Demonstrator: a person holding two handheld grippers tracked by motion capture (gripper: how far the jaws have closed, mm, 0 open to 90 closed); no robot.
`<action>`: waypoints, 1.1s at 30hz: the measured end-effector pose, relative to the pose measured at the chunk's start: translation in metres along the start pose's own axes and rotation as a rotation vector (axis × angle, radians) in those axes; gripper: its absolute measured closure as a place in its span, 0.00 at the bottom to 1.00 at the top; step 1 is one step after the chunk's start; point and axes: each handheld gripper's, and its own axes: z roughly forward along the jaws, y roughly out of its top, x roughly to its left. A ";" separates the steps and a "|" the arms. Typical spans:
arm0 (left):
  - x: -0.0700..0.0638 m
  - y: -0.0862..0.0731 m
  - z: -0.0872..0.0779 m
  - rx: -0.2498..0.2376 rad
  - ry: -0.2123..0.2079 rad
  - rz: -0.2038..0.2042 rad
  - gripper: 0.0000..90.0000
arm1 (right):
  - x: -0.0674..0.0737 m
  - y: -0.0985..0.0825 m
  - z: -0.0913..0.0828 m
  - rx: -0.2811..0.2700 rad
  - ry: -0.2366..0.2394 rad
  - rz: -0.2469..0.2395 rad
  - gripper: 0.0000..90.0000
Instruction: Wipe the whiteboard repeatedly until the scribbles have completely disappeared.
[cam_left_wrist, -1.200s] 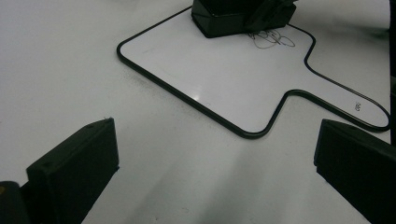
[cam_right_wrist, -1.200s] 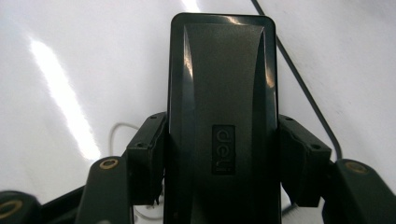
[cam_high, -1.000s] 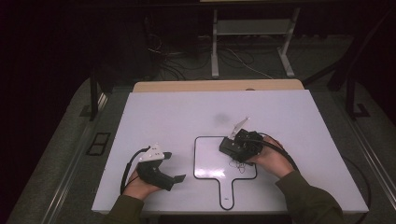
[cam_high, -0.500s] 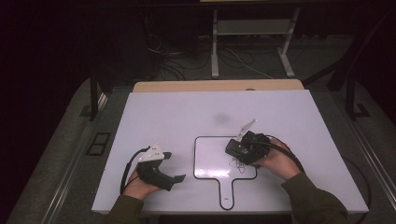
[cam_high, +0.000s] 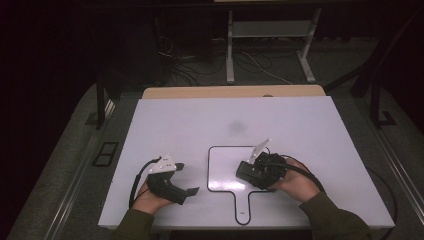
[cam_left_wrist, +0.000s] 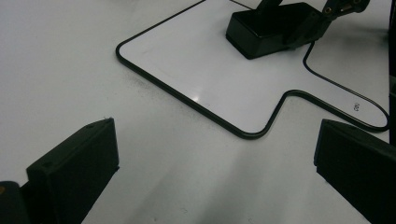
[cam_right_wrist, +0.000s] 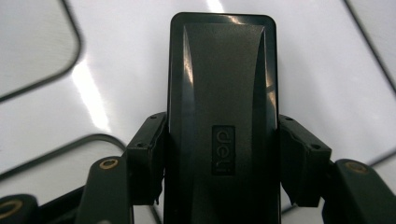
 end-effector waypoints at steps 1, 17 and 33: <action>0.000 0.000 0.000 0.000 0.000 0.000 0.00 | 0.000 0.000 0.000 0.000 0.000 0.000 0.43; 0.001 0.000 -0.001 -0.002 0.000 -0.001 0.00 | -0.018 -0.012 -0.005 0.016 -0.026 0.044 0.43; 0.000 0.000 0.000 -0.004 0.001 -0.002 0.00 | -0.011 -0.015 -0.007 0.018 -0.022 0.037 0.43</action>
